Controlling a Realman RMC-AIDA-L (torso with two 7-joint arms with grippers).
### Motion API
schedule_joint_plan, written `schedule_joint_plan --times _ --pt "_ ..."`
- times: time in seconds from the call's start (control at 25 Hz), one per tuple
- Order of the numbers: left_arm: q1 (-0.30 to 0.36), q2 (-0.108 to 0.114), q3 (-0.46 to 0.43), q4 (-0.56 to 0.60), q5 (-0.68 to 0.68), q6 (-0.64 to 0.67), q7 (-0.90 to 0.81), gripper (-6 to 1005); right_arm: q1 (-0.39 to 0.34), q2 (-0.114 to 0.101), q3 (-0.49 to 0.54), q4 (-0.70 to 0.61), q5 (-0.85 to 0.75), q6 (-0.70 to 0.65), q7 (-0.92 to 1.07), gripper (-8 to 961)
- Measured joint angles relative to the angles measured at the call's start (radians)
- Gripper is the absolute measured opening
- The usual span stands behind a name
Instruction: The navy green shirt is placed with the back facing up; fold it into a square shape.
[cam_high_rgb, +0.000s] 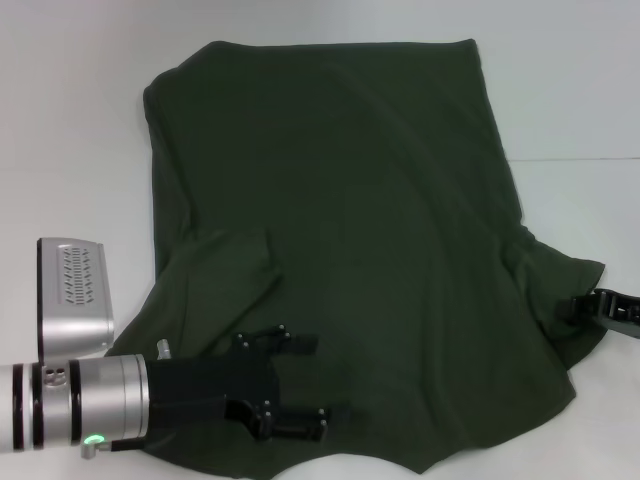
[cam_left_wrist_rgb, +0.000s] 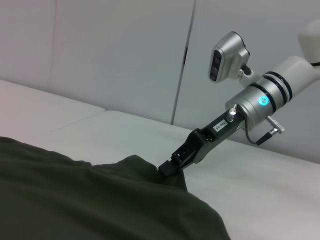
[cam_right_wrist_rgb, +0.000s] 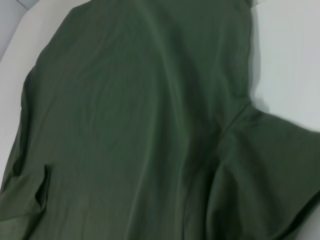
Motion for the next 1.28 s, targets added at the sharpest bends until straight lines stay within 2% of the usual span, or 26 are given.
schedule_joint_plan --times 0.32,0.64,1.28 --pt "0.000 0.000 0.001 0.000 0.000 -0.008 0.000 950 -0.002 0.001 0.002 0.000 0.000 0.005 0.002 26" --pt "0.000 0.000 0.002 0.000 0.000 -0.008 0.000 950 -0.014 -0.008 0.015 -0.013 0.006 0.000 0.004 5" --pt "0.003 -0.001 0.001 0.000 0.000 0.001 0.000 949 -0.010 -0.049 0.079 -0.028 0.010 -0.017 -0.001 35"
